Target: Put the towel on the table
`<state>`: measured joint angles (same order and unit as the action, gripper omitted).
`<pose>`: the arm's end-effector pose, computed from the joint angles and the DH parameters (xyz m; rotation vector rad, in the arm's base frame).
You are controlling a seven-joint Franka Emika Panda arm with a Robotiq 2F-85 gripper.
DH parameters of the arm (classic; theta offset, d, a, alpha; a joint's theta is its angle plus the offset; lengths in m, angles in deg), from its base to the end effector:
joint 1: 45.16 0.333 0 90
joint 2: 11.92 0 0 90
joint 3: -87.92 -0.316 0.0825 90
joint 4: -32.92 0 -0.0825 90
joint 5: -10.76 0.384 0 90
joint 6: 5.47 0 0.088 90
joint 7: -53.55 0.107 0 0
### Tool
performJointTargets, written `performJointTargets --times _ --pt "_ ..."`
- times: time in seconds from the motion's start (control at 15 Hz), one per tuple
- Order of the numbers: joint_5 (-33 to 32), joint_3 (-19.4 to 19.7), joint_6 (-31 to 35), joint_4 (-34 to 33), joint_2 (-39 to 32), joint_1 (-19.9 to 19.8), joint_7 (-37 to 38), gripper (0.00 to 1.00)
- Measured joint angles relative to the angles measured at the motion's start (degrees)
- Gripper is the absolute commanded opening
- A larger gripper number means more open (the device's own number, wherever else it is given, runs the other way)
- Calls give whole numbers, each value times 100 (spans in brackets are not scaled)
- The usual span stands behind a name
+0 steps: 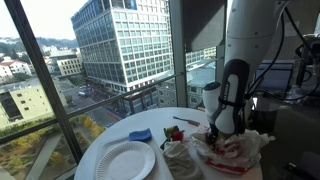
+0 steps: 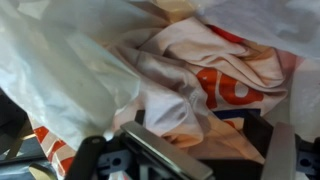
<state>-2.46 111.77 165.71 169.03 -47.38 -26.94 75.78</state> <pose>0.4831 -0.0554 0.0899 2.8597 -0.2633 0.0817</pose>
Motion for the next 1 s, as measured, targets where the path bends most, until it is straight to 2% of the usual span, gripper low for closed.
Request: performJointTargets --times 0.27,0.4,0.47,0.53,0.6,0.67,0.8,1.0 --pt "6 726 177 -310 -536 699 21 100" --pt "112 926 175 -312 -736 854 25 100" --pt "182 963 166 -281 -797 866 25 75" --pt "276 966 148 -225 -826 855 20 74" --pt "351 956 144 -158 -829 841 17 68" --pt "388 960 148 -90 -829 839 17 58" --pt "481 962 149 6 -829 840 17 45" --pt "586 984 149 89 -819 846 17 21"
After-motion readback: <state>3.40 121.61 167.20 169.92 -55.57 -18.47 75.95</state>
